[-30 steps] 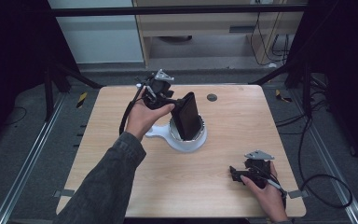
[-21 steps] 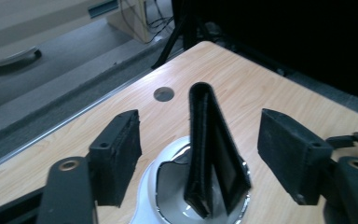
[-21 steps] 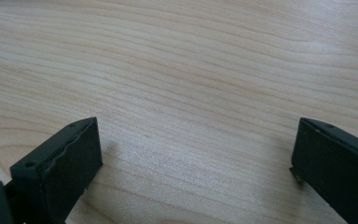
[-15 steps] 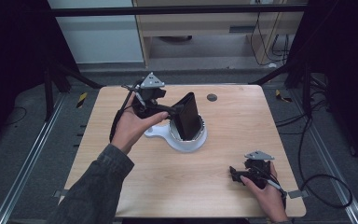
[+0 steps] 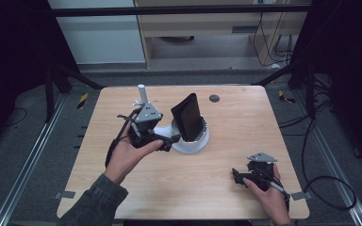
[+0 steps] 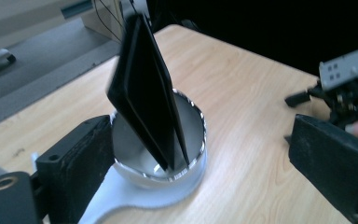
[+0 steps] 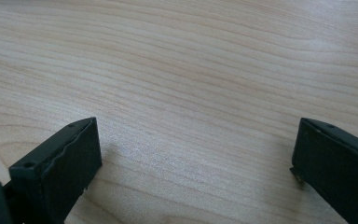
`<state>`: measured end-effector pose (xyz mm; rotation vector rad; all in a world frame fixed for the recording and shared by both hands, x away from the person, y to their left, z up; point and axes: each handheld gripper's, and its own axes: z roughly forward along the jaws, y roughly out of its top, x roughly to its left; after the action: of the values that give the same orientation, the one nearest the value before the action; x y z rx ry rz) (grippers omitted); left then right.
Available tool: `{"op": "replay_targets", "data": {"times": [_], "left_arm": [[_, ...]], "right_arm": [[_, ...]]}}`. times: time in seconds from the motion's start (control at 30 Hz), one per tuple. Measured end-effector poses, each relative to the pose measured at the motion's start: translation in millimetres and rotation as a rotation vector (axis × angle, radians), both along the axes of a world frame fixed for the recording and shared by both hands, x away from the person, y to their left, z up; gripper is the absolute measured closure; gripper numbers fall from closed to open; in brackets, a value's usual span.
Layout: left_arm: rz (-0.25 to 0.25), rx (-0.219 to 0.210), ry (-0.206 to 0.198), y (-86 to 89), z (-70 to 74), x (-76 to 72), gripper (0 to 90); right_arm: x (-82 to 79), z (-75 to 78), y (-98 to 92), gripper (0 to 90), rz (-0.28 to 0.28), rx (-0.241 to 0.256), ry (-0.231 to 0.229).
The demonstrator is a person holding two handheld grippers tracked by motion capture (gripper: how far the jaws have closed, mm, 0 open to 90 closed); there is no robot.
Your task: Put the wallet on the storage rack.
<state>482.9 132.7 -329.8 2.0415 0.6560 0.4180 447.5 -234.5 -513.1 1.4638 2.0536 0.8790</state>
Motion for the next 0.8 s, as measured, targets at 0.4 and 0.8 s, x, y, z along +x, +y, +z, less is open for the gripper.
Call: {"op": "replay_targets", "data": {"times": [0.4, 0.8], "left_arm": [[-0.04, 0.061, 0.072, 2.2, -59.8, -13.7, 5.2], [0.031, 0.088, 0.135, 26.6, -116.8, -10.0, 6.2]], "right_arm": [[-0.2, 0.0, 0.2, 1.4, -0.002, 0.0, 0.001], [-0.2, -0.1, 0.5, 0.9, -0.004, 0.0, 0.001]]}}
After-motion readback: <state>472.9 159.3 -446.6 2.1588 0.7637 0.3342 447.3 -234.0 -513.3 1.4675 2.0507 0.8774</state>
